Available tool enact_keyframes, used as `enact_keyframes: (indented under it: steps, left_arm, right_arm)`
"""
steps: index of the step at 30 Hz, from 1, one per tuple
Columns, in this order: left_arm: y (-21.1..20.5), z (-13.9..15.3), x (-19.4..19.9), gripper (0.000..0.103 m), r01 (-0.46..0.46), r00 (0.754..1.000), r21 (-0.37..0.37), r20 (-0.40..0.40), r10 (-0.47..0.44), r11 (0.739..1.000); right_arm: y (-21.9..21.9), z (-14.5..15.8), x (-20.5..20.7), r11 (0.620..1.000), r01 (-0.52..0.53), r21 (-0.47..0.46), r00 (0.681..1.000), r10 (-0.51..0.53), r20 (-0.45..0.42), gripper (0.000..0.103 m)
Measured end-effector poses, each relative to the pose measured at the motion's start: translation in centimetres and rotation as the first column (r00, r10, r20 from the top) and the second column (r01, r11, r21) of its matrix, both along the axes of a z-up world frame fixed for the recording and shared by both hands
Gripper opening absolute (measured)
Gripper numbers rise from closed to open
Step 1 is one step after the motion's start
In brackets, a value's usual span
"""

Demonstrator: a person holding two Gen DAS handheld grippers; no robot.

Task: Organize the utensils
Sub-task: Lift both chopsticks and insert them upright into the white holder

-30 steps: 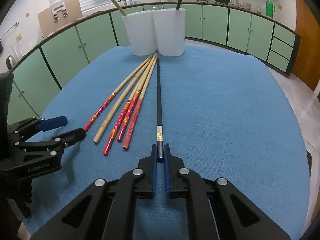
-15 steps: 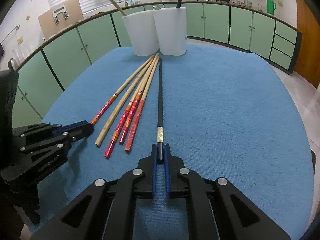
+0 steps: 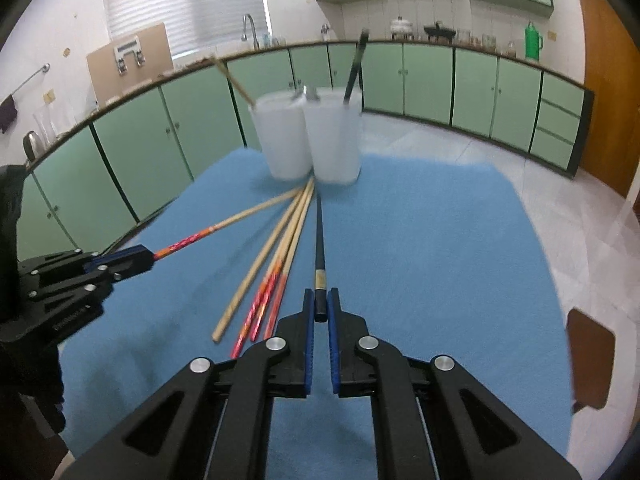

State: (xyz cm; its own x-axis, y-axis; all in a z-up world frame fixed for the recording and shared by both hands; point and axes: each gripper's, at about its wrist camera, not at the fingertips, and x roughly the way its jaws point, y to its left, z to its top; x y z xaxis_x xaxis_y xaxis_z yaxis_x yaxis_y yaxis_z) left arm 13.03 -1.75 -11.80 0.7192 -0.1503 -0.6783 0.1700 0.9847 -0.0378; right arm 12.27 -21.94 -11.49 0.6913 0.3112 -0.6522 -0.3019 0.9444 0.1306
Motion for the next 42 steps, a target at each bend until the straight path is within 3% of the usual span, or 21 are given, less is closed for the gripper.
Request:
enact_keyframes:
  steps: [12,27,42]
  left_arm:
    - [0.5,9.4,0.5,0.005,0.045,0.978,-0.034,0.204,-0.037,0.998]
    - [-0.3,14.4,1.6,0.005,0.112,0.948,-0.049,0.305,-0.092,0.993]
    - [-0.9,22.6,8.4,0.005,0.095,0.865,-0.063,0.500,-0.051,0.994]
  right_arm:
    - [-0.8,8.5,1.2,0.998,-0.046,0.036,0.990,0.041,0.132,0.006]
    - [0.3,15.5,4.8,0.988,-0.153,0.017,0.970,0.147,0.192,0.006]
    - [0.2,23.9,11.7,0.992,-0.117,0.051,0.936,0.093,0.340,0.006]
